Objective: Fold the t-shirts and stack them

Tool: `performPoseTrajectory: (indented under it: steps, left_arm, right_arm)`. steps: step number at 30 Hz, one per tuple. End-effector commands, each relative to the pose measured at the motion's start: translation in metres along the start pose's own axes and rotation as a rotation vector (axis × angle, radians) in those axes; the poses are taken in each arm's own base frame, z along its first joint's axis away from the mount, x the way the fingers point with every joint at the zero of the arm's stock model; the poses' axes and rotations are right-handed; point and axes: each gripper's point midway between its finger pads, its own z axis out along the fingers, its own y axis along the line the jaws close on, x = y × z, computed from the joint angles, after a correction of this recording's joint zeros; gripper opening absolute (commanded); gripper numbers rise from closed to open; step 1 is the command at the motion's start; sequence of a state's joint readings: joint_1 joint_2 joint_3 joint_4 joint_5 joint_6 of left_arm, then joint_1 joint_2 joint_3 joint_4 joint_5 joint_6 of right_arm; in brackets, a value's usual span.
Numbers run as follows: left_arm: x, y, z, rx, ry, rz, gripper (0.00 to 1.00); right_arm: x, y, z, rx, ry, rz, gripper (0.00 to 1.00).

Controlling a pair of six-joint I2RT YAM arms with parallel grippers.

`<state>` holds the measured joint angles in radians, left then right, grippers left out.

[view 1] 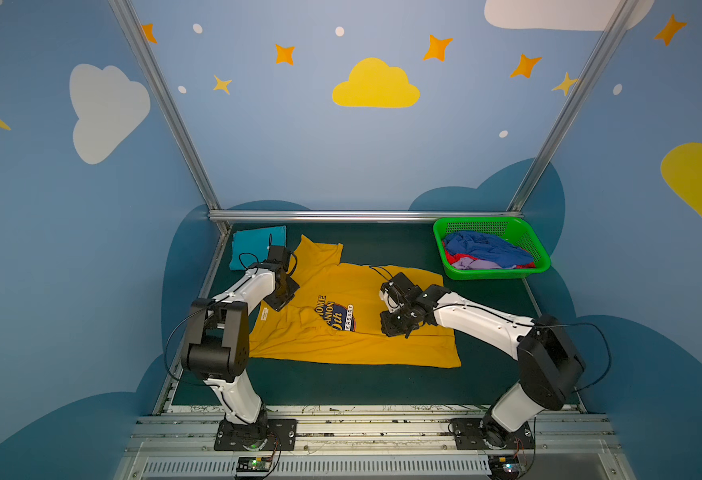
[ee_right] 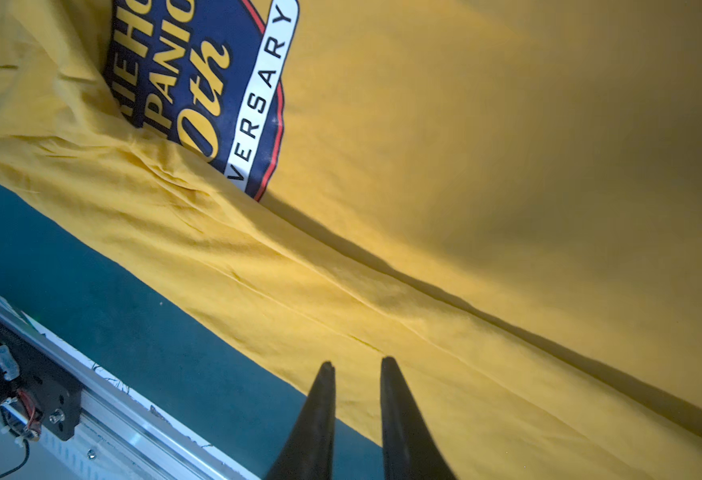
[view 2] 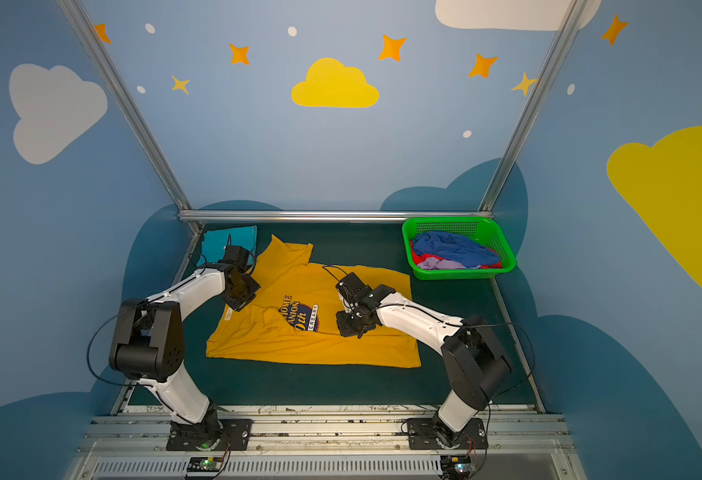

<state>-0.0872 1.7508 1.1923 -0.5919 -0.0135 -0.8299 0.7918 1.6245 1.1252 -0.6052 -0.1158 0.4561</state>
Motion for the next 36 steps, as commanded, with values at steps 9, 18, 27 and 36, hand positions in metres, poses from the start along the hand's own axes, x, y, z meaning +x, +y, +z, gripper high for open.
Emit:
performPoseTrajectory:
  steps: [9, 18, 27, 36]
  left_arm:
    - [0.025, 0.017, 0.010, -0.048, 0.060, 0.067, 0.59]
    - [0.045, 0.028, 0.026, -0.069, 0.100, 0.050, 0.36]
    - [0.023, 0.010, 0.012, -0.068, 0.069, 0.038, 0.04]
    - [-0.010, 0.009, -0.025, -0.100, 0.006, 0.000, 0.04]
  right_arm:
    - [-0.003, -0.005, -0.017, -0.012, -0.044, 0.020, 0.21]
    - [0.000, -0.008, -0.018, -0.006, -0.040, 0.031, 0.21]
    - [0.002, -0.011, -0.018, 0.001, -0.042, 0.040, 0.21]
    - [0.002, -0.011, -0.012, -0.004, -0.028, 0.056, 0.21]
